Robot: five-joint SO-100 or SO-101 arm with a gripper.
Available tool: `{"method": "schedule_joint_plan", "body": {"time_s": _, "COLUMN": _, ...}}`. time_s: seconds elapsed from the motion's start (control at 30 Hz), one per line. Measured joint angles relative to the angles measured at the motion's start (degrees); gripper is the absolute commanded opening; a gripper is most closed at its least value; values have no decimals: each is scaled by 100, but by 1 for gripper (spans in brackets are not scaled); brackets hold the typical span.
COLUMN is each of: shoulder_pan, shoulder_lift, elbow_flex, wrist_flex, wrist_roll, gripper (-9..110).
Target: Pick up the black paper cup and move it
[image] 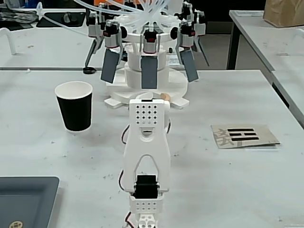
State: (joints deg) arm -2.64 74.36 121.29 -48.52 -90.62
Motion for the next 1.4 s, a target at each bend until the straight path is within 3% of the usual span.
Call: {"method": "schedule_joint_plan", "body": {"time_s": 1.4, "shoulder_pan": 176, "shoulder_lift": 9, "elbow_flex": -149, "wrist_flex": 53, "wrist_roll": 26, "gripper": 3}}
